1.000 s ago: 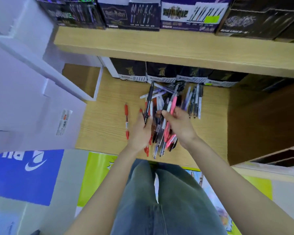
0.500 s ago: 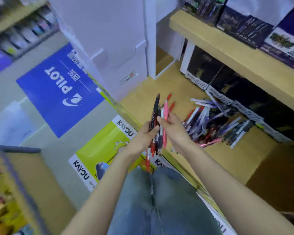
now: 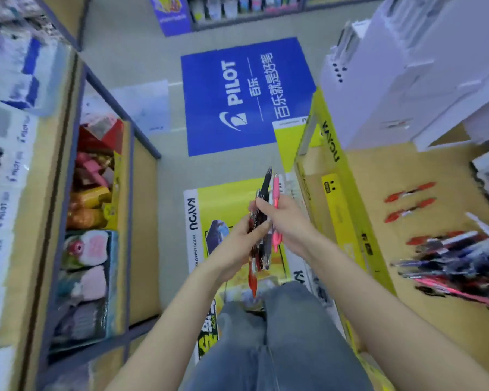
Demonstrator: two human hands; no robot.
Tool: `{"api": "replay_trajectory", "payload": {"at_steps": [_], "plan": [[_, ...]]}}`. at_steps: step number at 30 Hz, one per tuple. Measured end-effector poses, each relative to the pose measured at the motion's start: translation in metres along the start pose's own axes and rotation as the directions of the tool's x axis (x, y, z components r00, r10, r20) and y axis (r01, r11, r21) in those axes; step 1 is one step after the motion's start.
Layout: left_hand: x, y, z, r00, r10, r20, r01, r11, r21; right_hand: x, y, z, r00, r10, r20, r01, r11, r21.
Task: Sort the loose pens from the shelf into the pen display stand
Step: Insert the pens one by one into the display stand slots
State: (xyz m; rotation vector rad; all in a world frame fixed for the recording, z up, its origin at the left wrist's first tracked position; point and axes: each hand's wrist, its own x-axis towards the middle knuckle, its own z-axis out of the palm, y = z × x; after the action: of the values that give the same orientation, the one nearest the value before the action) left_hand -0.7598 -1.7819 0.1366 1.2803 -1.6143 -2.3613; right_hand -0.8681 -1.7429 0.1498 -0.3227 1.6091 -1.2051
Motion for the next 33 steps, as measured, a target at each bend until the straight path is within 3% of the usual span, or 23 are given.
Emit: {"api": "replay_trajectory", "payload": {"at_steps": [4,9,17,21,27,30,33], "plan": [[-0.037,-0.026,-0.053,0.987,0.005,-0.159,-0.029,0.988,-0.152,-0.004,0.012,0.066,0.99,0.03,0.136,-0.023,0.998,-0.051],[-0.074,-0.054,-0.102,0.951,0.031,-0.306,-0.095,0.976,-0.194,-0.01,0.032,0.135,0.943,0.071,0.324,-0.021,0.988,-0.156],[-0.106,-0.068,-0.161,0.862,-0.005,-0.507,-0.19,0.924,-0.333,-0.001,0.037,0.219,0.892,0.136,0.432,-0.029,0.969,-0.245],[-0.112,-0.061,-0.184,0.731,-0.076,-0.678,-0.243,0.9,-0.363,0.016,0.032,0.252,0.873,0.137,0.469,0.027,0.945,-0.326],[-0.12,-0.056,-0.22,0.483,-0.109,-0.869,-0.338,0.892,-0.301,0.062,0.012,0.297,0.795,0.073,0.602,0.281,0.836,-0.472],[-0.128,-0.05,-0.232,0.388,-0.127,-0.913,-0.38,0.88,-0.284,0.077,0.004,0.323,0.729,0.095,0.678,0.485,0.629,-0.608],[-0.138,-0.053,-0.237,0.279,-0.186,-0.942,-0.435,0.85,-0.297,0.084,0.002,0.35,0.709,0.145,0.69,0.555,0.491,-0.672]]}}
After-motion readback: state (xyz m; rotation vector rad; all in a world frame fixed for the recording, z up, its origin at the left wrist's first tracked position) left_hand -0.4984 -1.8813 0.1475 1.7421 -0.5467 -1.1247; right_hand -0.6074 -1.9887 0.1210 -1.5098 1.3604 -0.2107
